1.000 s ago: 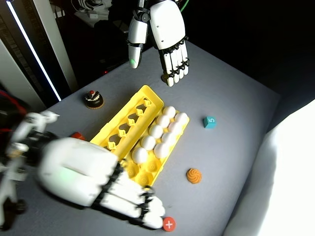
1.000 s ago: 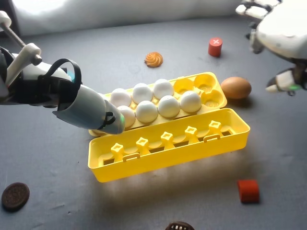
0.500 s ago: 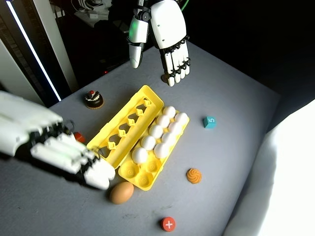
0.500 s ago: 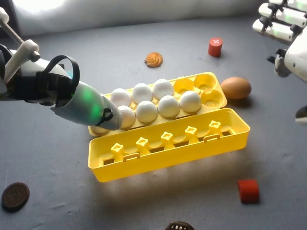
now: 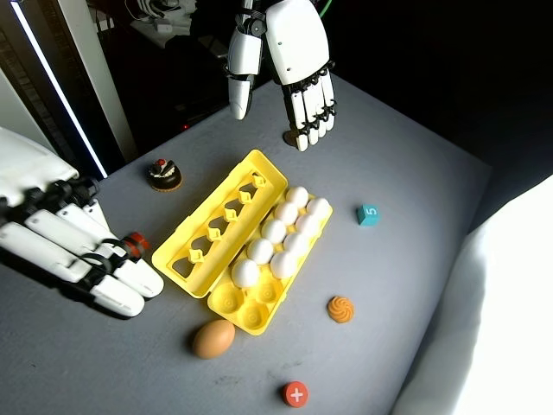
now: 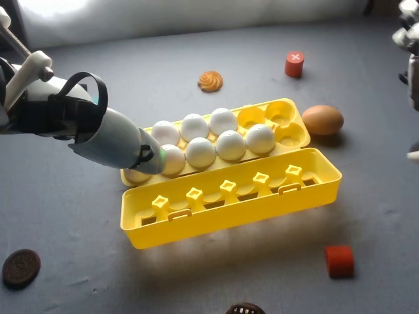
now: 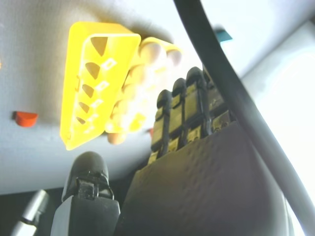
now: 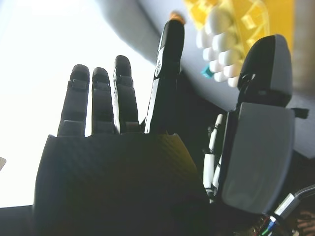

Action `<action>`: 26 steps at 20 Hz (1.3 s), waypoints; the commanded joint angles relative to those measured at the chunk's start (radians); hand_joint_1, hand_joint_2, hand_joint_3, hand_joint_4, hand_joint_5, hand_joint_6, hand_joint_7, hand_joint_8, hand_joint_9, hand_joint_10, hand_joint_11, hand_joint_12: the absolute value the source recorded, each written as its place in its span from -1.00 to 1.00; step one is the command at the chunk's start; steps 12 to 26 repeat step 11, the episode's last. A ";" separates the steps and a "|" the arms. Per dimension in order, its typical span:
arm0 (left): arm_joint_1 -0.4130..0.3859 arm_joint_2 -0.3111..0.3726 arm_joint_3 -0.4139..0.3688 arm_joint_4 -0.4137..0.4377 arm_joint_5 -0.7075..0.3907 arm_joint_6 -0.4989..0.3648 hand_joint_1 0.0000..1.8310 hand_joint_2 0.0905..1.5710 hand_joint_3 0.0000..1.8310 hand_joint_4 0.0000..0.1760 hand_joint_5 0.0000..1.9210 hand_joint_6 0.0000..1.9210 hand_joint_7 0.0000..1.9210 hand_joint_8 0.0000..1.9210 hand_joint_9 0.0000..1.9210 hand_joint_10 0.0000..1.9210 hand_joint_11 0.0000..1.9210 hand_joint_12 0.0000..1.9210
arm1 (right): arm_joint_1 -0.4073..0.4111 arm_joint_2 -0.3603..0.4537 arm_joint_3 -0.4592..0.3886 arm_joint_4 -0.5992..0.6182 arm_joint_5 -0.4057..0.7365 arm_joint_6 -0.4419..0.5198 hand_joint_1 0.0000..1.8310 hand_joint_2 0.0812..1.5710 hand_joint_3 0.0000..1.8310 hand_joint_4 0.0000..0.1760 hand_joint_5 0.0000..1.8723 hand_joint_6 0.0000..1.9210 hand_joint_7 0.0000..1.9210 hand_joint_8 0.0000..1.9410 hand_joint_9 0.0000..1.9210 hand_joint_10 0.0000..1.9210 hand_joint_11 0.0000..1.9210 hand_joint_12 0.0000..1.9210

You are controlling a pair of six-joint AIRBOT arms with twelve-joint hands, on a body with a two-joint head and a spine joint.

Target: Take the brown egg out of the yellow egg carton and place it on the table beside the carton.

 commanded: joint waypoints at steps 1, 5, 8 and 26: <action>-0.012 0.003 0.001 0.061 -0.023 0.004 -1.00 0.49 -1.00 -1.00 -0.87 -1.00 -0.88 -1.00 -0.90 -1.00 -1.00 -0.84 | 0.011 0.010 -0.002 -0.051 0.075 0.014 -0.42 0.27 -1.00 -1.00 -0.12 0.60 -0.26 0.51 -0.40 0.46 -0.76 0.68; -0.012 0.003 0.001 0.061 -0.023 0.012 -1.00 0.48 -1.00 -1.00 -0.90 -1.00 -0.90 -1.00 -0.92 -1.00 -1.00 -0.85 | 0.001 0.014 -0.002 -0.027 0.076 0.018 -0.33 0.62 -0.97 -1.00 0.61 1.00 0.69 1.00 0.75 1.00 0.84 1.00; -0.012 0.003 0.002 0.061 -0.023 0.013 -1.00 0.48 -1.00 -1.00 -0.91 -1.00 -0.91 -1.00 -0.93 -1.00 -1.00 -0.88 | -0.001 0.014 0.001 -0.027 0.083 0.021 0.33 0.73 -0.99 -1.00 0.65 1.00 0.74 1.00 0.81 1.00 0.93 1.00; -0.011 0.003 0.001 0.061 -0.023 0.013 -1.00 0.48 -1.00 -1.00 -0.93 -0.99 -0.93 -0.98 -0.94 -0.98 -0.98 -0.99 | -0.012 0.014 0.001 -0.027 0.086 0.025 0.30 0.75 -0.99 -1.00 0.62 1.00 0.74 1.00 0.81 1.00 0.92 1.00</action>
